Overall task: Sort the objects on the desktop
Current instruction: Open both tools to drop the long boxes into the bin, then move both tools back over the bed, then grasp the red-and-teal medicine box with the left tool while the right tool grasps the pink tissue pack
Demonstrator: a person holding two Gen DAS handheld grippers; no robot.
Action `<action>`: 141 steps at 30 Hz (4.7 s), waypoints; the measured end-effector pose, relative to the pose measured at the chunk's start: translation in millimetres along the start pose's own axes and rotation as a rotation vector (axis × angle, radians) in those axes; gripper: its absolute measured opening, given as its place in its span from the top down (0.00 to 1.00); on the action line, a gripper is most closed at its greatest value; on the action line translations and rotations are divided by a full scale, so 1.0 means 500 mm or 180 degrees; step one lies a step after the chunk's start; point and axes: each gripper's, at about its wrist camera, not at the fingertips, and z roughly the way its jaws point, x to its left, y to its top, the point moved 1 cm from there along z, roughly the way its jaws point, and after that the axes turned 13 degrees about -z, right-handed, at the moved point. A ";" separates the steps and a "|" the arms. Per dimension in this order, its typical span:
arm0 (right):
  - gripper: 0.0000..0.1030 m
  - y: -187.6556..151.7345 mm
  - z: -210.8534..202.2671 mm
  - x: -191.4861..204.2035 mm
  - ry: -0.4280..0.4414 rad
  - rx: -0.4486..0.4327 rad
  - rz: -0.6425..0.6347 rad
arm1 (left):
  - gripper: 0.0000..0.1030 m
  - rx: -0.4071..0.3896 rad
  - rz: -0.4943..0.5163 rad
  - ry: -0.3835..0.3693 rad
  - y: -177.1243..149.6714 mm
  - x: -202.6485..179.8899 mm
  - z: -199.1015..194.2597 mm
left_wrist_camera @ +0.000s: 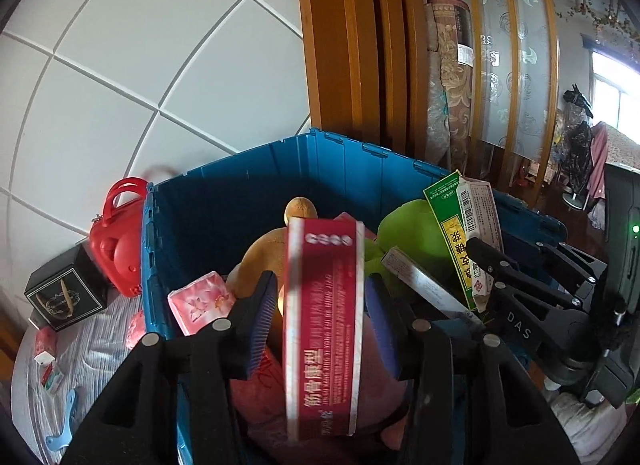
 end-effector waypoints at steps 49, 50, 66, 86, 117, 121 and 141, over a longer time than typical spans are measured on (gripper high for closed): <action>0.00 0.109 -0.224 0.499 0.0462 -0.0718 -0.0443 | 0.22 -0.0393 -0.1194 0.0680 -0.151 0.651 -0.278; 0.00 0.110 -0.221 0.521 0.0492 -0.0704 -0.0459 | 0.22 -0.0362 -0.1234 0.0731 -0.161 0.681 -0.280; 0.00 0.108 -0.080 0.773 0.0711 -0.0180 -0.0676 | 0.22 0.0243 -0.1896 0.1467 -0.327 1.133 -0.231; 0.00 0.031 0.388 0.911 0.0694 0.1157 -0.0687 | 0.22 0.1299 -0.1377 0.1409 -0.347 1.532 0.224; 0.00 0.009 0.663 1.092 0.1523 0.1550 -0.1589 | 0.21 0.1573 -0.1642 0.1462 -0.376 1.585 0.280; 0.00 0.010 0.738 1.104 0.1582 0.1829 -0.1774 | 0.21 0.1478 -0.1611 0.1643 -0.371 1.567 0.249; 0.07 -0.017 0.568 1.053 0.1527 0.1766 -0.1130 | 0.21 0.0807 -0.1675 0.1751 -0.363 1.393 0.049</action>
